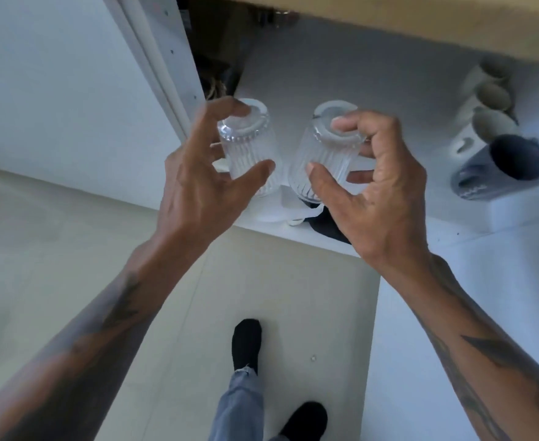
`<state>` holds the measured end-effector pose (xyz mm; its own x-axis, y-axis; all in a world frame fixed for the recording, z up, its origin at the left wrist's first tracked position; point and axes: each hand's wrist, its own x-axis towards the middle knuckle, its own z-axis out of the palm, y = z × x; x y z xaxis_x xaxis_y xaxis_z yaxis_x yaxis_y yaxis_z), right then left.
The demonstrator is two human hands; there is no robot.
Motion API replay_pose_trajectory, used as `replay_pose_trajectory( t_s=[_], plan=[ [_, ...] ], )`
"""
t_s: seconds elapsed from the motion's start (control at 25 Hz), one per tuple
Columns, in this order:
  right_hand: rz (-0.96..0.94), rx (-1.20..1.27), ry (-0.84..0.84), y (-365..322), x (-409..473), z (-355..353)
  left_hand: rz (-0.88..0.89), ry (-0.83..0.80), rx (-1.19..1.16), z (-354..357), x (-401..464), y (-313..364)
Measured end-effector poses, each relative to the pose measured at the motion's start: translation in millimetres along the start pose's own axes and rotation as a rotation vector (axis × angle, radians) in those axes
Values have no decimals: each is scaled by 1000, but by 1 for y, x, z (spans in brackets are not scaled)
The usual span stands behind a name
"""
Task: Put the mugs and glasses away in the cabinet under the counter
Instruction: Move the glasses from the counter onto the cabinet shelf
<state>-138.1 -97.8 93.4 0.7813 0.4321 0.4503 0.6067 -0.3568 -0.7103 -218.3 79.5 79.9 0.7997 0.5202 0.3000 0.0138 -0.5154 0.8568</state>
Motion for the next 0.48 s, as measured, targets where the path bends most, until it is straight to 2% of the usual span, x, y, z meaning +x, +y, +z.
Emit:
replay_pose_trajectory(
  t_s=[0.24, 0.36, 0.48],
  plan=[
    [95, -64, 107, 106, 53, 60, 154, -39, 119, 74, 92, -83],
    [170, -76, 154, 139, 95, 80, 200, -43, 157, 100, 139, -101],
    [211, -80, 125, 162, 120, 96, 250, -24, 226, 115, 162, -109]
  ],
)
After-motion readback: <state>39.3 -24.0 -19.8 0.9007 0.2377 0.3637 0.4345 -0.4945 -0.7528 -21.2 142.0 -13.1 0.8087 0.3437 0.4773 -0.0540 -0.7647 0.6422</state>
